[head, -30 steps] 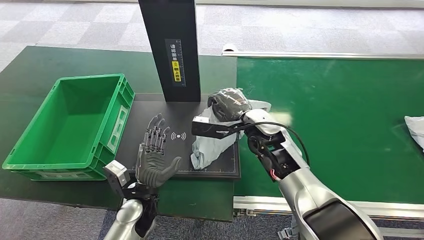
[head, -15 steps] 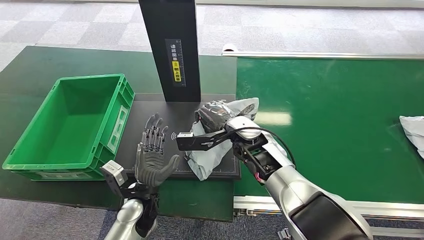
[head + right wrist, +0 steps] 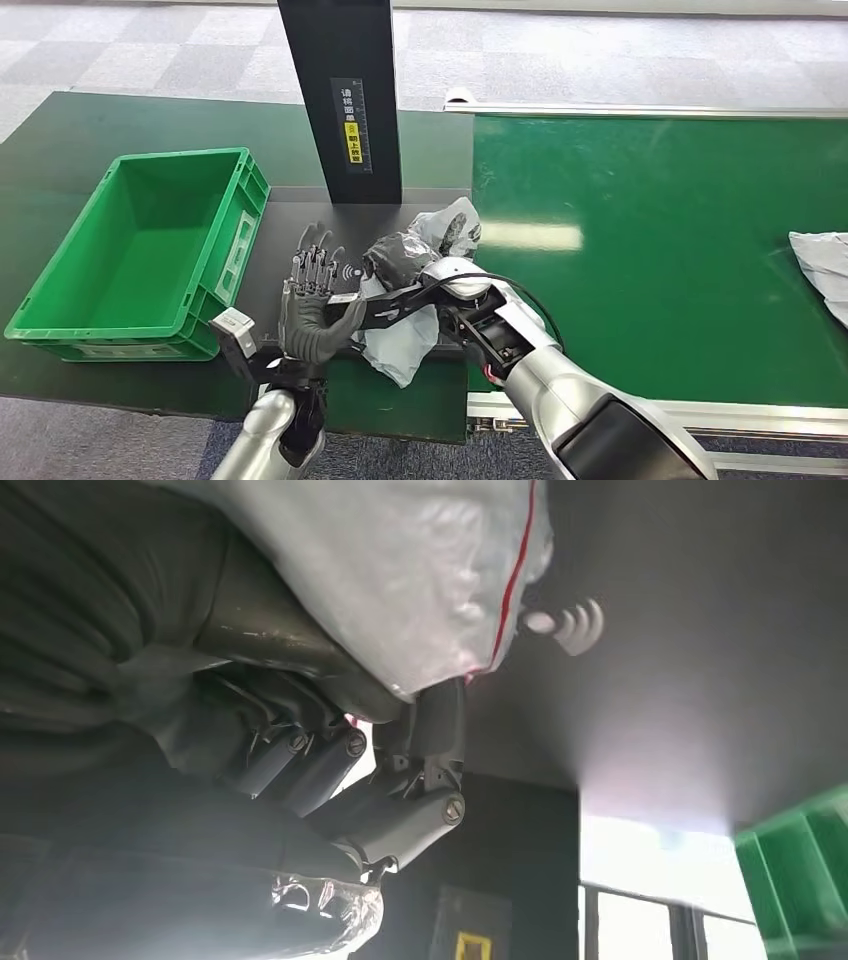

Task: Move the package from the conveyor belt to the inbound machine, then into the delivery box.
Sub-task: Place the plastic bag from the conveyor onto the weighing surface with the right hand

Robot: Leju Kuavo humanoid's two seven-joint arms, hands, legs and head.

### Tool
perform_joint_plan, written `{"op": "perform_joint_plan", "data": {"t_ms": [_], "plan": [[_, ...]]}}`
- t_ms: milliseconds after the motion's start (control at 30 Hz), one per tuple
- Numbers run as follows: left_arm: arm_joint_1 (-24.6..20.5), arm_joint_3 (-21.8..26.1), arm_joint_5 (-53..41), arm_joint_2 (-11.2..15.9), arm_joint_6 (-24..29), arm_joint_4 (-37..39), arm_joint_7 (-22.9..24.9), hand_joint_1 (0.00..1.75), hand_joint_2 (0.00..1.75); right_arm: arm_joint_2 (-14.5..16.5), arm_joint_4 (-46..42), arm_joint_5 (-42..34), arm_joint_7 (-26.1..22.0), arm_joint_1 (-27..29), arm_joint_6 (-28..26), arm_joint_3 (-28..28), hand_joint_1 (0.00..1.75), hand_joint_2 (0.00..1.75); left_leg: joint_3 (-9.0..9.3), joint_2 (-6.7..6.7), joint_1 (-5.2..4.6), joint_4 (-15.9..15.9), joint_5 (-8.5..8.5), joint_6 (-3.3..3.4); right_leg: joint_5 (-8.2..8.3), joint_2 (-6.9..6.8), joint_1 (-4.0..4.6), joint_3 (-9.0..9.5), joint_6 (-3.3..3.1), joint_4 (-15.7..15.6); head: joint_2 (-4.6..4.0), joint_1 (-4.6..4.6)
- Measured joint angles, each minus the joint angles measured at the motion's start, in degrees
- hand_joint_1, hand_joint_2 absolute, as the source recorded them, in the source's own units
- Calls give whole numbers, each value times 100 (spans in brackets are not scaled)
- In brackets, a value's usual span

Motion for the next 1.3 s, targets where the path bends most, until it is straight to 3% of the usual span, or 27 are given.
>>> {"op": "perform_joint_plan", "data": {"t_ms": [333,633,700,767,833,933,1033,1067,1167,1300], "plan": [[-23,-10,10,12,-2,94,5,0,175,132,18,-192,-91,35,-190,-66,175,175,0,0,0,0,0,0,0,0,0,0,0,0,0,0],[-146,-164,21,1,-143,240,48,0,175,270,-110,-1257,-523,49,-266,-687,175,175,-1,0,0,0,0,0,0,0,0,-2,0,0,0,1],[-168,-170,5,-6,-169,268,60,0,175,275,-157,-1370,-567,63,-323,-795,114,175,-1,-1,0,0,0,0,0,-1,0,-1,0,0,0,1],[-181,-173,-19,-9,-186,280,74,0,175,274,-204,-1556,-644,100,-464,-921,34,175,-1,-1,0,1,0,0,0,0,0,-1,0,0,0,1],[-191,-173,-35,-9,-204,281,84,0,175,266,-259,-1940,-768,160,-520,-1113,9,175,-1,-2,-1,1,0,0,0,-1,0,-1,0,0,0,1],[-196,-162,-67,-8,-227,280,95,0,175,204,-395,-2855,-997,294,-174,-1604,1,175,-2,-5,-1,1,0,0,0,-6,-1,1,0,0,0,1],[-140,-145,-113,-7,-223,276,148,0,175,115,-676,-3350,-1140,501,20,-2046,0,44,-2,-2,-1,1,-1,0,0,-2,-1,-1,0,0,0,1],[-119,-142,-127,-7,-221,274,161,0,175,94,-777,-3406,-1164,570,20,-2132,0,44,-2,0,-1,1,-1,0,0,-1,-1,-2,0,0,0,0],[-81,-132,-158,-7,-208,260,175,0,175,51,-1052,-3564,-1160,786,-64,-2309,0,175,-2,-2,-1,1,-1,0,0,-3,0,-3,0,-1,0,0],[-52,-93,-187,-7,-185,243,198,0,175,10,-1454,-3998,-974,1089,-120,-2556,0,175,-2,-2,0,0,-1,0,0,-2,0,-3,0,-1,0,0]]}}
